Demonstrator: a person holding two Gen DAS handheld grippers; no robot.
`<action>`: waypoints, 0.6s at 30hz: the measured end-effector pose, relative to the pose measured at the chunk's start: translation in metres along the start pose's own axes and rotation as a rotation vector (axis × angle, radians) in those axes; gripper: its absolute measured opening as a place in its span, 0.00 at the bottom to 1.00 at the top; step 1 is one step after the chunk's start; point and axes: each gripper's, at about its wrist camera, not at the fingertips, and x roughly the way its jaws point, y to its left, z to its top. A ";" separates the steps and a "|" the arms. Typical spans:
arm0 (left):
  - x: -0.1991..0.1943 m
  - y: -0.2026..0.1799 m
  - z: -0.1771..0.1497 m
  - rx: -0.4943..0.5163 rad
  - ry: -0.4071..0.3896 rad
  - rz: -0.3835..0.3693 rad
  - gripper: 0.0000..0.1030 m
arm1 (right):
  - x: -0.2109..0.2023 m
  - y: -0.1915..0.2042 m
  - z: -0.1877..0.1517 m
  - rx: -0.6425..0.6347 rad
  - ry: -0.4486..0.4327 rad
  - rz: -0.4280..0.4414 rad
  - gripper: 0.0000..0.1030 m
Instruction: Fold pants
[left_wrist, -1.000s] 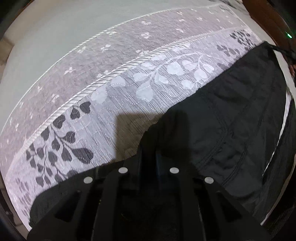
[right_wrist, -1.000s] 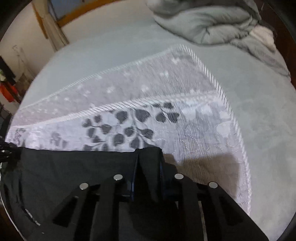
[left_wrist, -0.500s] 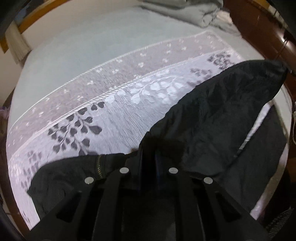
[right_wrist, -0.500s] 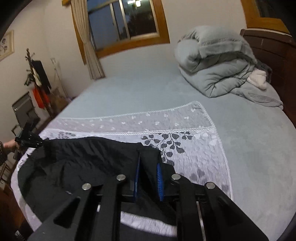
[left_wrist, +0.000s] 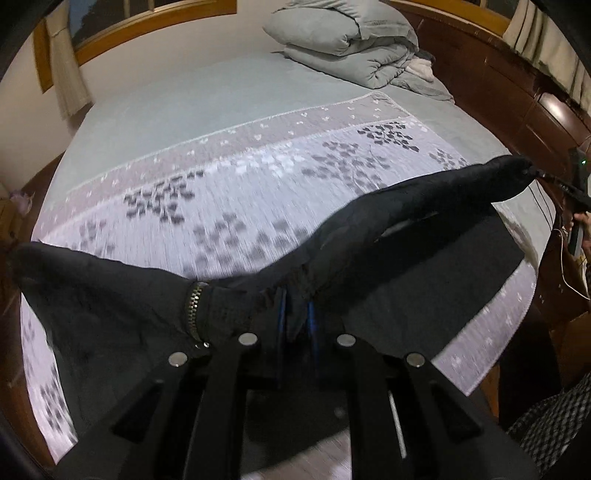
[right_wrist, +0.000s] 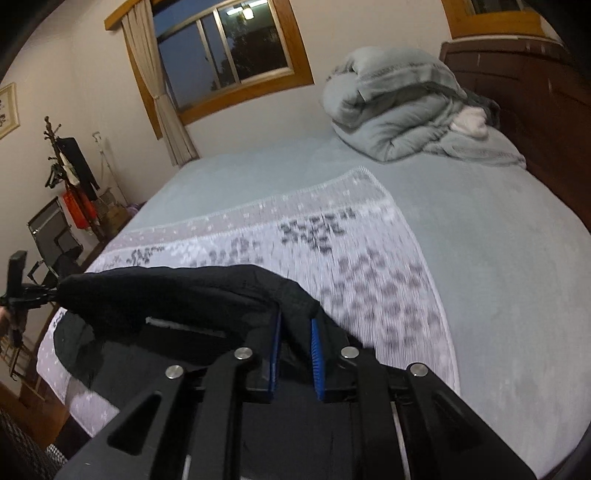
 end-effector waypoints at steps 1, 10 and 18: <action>-0.002 -0.006 -0.014 -0.016 -0.003 0.005 0.09 | -0.002 0.000 -0.009 0.005 0.017 -0.006 0.14; 0.033 -0.027 -0.100 -0.119 0.086 -0.019 0.21 | 0.021 0.005 -0.087 -0.034 0.221 -0.085 0.14; 0.026 -0.011 -0.144 -0.318 0.036 -0.097 0.71 | 0.030 -0.002 -0.121 0.018 0.317 -0.126 0.38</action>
